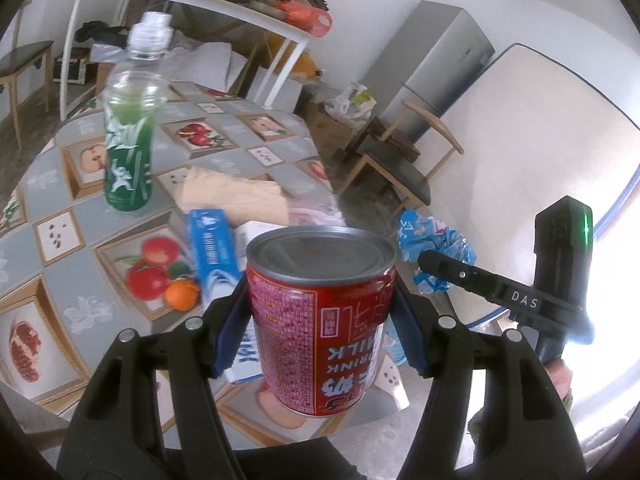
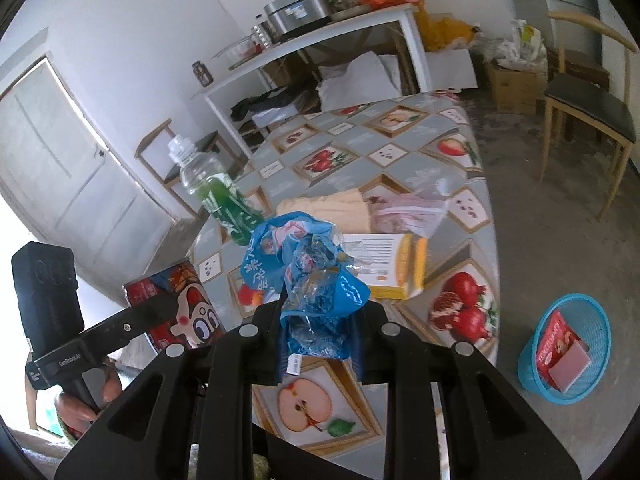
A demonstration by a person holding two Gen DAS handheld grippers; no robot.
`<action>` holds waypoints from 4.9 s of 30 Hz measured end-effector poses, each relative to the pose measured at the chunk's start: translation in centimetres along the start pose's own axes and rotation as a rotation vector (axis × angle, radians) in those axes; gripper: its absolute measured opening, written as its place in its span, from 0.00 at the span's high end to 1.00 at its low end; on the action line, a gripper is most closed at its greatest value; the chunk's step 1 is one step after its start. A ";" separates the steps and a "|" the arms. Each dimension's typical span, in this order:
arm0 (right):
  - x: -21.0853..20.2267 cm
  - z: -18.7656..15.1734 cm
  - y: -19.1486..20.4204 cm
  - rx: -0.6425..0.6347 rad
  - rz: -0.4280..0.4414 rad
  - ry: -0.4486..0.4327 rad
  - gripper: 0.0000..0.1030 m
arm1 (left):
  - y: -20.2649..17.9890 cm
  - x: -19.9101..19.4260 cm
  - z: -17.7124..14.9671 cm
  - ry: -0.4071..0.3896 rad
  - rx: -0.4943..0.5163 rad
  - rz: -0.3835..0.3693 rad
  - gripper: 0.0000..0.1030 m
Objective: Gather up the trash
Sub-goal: 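Carry the milk can and blue wrapper to the blue basket and release both, then return to the table and grasp the blue toothpaste box with the right gripper, then grasp the orange with the left gripper while the right gripper holds the toothpaste box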
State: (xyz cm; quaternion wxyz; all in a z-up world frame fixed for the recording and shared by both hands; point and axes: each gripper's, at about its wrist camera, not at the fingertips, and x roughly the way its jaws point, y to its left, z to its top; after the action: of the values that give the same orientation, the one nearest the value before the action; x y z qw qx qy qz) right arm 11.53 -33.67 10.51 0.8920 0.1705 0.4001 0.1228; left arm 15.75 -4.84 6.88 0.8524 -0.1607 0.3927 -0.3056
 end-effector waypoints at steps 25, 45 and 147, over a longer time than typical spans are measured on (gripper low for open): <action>-14.0 -9.8 -19.9 0.476 -0.326 -0.249 0.77 | -17.8 13.2 0.2 0.246 0.255 -0.265 0.40; -3.3 -15.0 -43.8 0.923 -0.366 -0.103 0.41 | -29.0 36.9 -4.1 0.521 0.353 -0.127 0.28; 14.1 -9.3 4.2 -0.150 -0.089 0.435 0.55 | 12.5 9.4 -3.2 0.177 -0.010 0.215 0.85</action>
State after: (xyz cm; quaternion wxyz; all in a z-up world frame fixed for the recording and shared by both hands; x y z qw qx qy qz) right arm 13.36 -22.87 -3.05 0.7996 0.0555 0.5798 0.1466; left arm 22.95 -1.53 -6.91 0.8413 -0.0944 0.4829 -0.2238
